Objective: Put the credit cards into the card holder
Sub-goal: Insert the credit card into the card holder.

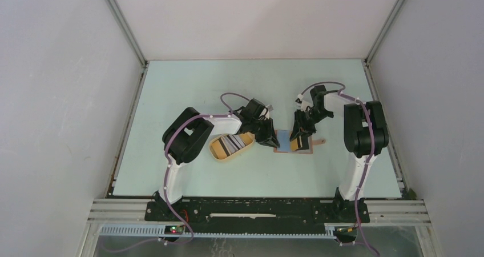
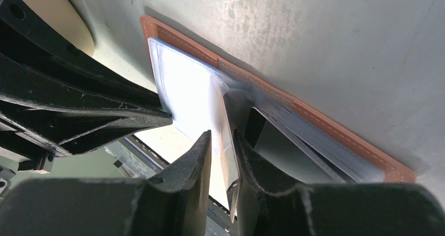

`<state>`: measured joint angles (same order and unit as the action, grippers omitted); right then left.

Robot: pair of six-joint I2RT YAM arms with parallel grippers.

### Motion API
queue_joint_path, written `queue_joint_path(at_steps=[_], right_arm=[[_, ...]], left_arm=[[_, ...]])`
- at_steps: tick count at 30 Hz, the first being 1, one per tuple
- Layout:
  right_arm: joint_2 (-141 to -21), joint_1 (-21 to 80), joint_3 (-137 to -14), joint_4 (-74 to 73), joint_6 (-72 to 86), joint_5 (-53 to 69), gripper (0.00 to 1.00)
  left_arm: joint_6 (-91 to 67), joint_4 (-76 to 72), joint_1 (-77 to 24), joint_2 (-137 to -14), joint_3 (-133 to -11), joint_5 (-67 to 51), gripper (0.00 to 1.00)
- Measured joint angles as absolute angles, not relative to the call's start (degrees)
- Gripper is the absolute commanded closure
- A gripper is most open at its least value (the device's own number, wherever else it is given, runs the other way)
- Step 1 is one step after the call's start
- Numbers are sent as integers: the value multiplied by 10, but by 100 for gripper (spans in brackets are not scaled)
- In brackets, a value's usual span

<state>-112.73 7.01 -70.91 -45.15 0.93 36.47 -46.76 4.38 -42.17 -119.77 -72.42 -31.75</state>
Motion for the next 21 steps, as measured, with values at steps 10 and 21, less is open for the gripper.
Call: queue_joint_path(at_steps=[10,21], right_arm=[[-1126,70,-709,-452,-3,369,64],[-1126,41,-709,-460,-18,402,64]], left_arm=[[-468,44,-422,-1198,-724,-317,80],[-468,43,-422,-1198,-724,-319,80]])
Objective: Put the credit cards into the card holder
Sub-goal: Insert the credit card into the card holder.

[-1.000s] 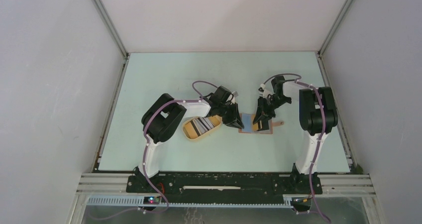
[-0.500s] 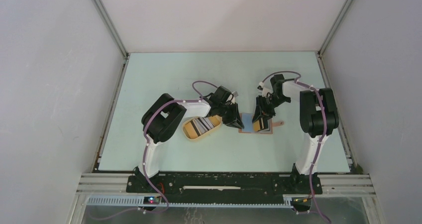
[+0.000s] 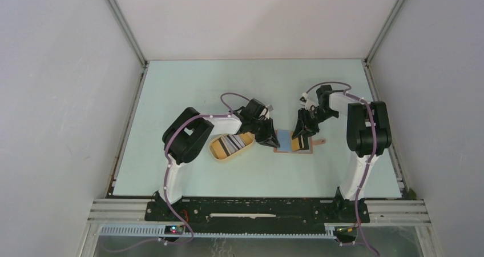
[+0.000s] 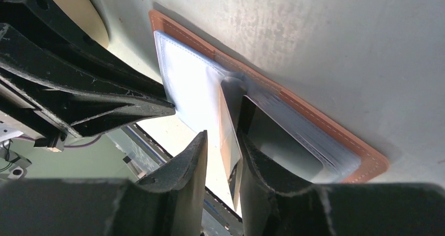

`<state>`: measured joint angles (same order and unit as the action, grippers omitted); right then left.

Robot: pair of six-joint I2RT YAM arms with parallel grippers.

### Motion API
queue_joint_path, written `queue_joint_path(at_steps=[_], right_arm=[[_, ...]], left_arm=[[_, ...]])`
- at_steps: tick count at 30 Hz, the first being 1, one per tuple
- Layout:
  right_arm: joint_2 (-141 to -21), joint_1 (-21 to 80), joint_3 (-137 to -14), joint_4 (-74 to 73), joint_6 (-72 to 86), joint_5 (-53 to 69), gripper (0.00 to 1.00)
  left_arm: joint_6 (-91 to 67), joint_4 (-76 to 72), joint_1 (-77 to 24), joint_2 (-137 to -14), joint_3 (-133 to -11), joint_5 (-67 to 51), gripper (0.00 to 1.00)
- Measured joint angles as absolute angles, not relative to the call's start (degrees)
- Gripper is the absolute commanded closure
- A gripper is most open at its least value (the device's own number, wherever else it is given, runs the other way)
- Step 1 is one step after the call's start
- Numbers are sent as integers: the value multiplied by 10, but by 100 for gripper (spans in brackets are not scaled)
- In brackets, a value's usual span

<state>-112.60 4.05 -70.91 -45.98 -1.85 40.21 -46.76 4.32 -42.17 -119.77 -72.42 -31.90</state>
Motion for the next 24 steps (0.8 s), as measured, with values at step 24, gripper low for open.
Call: queue_joint_path(at_steps=[24], right_arm=[[-1126,-10,-709,-481,-42,419,90]], left_arm=[[-468,42,-422,-1198,-724,-320,80]])
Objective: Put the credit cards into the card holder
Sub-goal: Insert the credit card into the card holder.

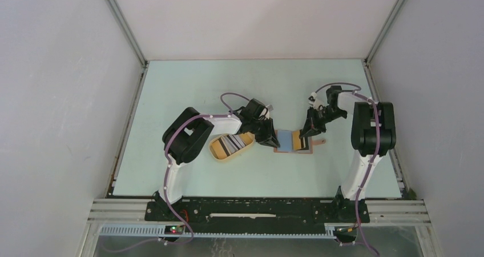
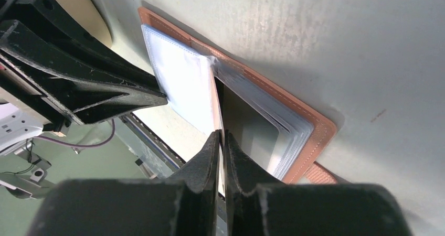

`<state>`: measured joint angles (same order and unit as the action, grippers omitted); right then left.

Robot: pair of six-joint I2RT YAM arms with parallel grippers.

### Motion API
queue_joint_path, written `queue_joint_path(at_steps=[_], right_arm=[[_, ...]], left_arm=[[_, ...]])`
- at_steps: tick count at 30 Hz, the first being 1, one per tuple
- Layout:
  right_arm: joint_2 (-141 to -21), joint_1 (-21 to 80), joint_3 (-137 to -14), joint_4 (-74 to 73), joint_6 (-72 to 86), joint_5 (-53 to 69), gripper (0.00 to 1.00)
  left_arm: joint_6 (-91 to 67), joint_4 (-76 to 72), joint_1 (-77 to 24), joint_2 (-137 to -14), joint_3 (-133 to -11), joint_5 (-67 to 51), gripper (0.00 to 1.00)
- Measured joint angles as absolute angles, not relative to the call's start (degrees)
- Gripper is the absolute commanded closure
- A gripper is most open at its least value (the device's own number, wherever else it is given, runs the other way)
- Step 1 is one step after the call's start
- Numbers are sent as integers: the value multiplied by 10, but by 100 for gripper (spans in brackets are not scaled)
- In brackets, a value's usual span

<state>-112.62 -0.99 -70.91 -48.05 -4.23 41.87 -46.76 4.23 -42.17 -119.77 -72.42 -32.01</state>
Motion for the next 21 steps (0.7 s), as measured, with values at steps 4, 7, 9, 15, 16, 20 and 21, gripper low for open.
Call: queue_joint_path(at_steps=[4,7,9,15,16,20,21], right_arm=[[-1127,-18,-709,-482,-41,428,93],[-1130,-18,-709,-481,-41,436,94],[-1134,-18,-709,-481,-41,440,95],[-1147,-17,-711,-483,-42,454,97],[-1149,-16,-714,-485,-42,454,97],[-1153,-8,-725,-489,-43,455,97],[-1154,-7,-727,-488,-44,455,97]], left_arm=[[-468,40,-422,-1198,-724,-320,80],[-468,40,-422,-1198,-724,-320,80],[-468,39,-422,-1198,-724,-320,80],[-468,39,-422,-1198,-724,-320,80],[-468,39,-422,-1198,-724,-320,80],[-468,40,-422,-1198,-724,-320,80],[-468,40,-422,-1198,-724,-320,80]])
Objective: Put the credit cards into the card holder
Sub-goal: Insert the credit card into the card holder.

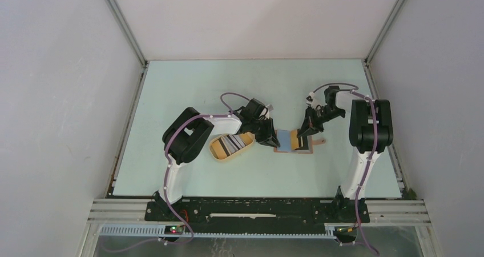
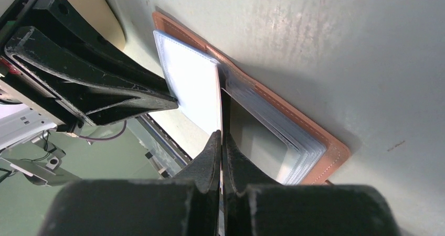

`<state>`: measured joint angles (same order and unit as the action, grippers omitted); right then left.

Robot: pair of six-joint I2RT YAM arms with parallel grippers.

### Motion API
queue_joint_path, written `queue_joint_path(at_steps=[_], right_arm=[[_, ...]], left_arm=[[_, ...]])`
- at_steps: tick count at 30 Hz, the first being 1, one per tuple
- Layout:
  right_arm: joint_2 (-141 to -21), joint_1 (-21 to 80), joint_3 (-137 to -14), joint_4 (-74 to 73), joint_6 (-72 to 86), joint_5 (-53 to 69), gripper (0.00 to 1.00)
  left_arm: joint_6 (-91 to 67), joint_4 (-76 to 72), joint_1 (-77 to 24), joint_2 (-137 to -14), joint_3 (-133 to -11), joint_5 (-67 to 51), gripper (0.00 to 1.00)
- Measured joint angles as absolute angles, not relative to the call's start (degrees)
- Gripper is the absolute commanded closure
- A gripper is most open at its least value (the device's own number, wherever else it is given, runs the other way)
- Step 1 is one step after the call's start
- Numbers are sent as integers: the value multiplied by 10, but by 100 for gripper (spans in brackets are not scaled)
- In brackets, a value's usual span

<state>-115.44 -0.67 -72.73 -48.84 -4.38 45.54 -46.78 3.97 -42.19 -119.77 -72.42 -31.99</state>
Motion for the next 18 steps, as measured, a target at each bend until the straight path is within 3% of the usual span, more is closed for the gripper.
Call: queue_joint_path(at_steps=[18], right_arm=[[-1164,33,-755,-502,-53,433,98]], left_arm=[[-476,40,-422,-1198,-724,-320,76]])
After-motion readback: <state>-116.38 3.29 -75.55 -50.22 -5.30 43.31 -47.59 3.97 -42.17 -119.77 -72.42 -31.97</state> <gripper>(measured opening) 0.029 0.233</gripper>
